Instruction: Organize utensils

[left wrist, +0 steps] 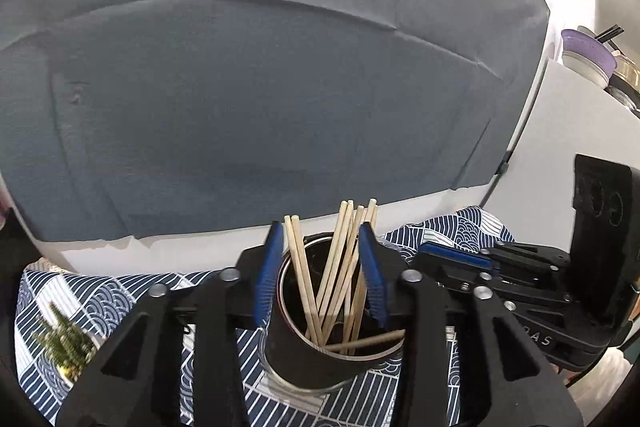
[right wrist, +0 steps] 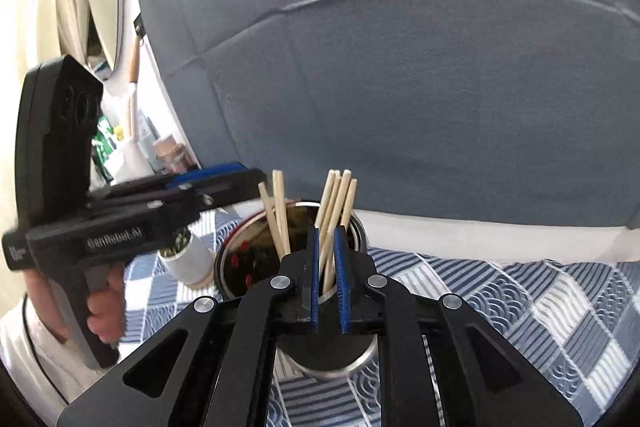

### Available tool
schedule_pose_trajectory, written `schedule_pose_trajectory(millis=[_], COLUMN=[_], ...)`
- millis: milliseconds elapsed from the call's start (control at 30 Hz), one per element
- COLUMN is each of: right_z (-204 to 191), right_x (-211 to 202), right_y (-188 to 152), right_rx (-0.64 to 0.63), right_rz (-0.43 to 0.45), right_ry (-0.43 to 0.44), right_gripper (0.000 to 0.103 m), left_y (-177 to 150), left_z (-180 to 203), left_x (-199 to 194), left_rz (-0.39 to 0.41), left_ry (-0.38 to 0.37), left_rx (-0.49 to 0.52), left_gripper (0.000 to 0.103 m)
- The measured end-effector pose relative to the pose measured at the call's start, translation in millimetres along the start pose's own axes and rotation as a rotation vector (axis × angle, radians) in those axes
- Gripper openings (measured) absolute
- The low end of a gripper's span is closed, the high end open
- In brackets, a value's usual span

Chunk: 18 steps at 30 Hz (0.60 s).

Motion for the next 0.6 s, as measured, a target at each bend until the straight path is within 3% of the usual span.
schedule_pose_trajectory(millis=[33,100,167,200,233,267,333,600], right_z=[0,-2,-3,-4,-4,-6,-8,-10], right_x=[-6,-23,-34,-40,-46,-53,-69,-128], right_y=[-2,-8,-15,-21,-29,-37,-57,-120], right_rx=[-0.006,-0.019,-0.023,-0.025,-0.033,-0.047,-0.083,-0.038], right_rz=[-0.002,-0.006,-0.027,-0.053,-0.083,-0.096,-0.126,-0.181], right_ry=[-0.01,-0.035,-0.044,-0.06,-0.101,-0.146,-0.214,-0.298], right_gripper=[0.028,0.042,0.053,0.067,0.082,0.088,0.088,0.09], left_y=[-1,-3,-6,-8,-9,-12,-17,-47], left_z=[1,4,8,9,10,13,17,38], left_x=[-5,-18,-29,-35,-41,-51,-60,-113], left_rz=[0.002,0.016,0.017,0.023,0.033,0.037,0.024,-0.017], left_ry=[0.006,0.027,0.056,0.079,0.098,0.115,0.124,0.18], left_rx=[-0.002,-0.007,-0.014,-0.018,-0.02,-0.019,-0.023,-0.055], left_gripper=[0.052,0.06,0.082,0.096,0.097,0.097,0.097,0.097])
Point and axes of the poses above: each gripper's, at about its wrist camera, not at the fingertips, and x roughly the way its jaws point, z to its right, y to its top, the point moved 5 cm from there along x, roughly the way its jaws point, and after that the axes turned 2 degrees about z, right-handed, at the moved point
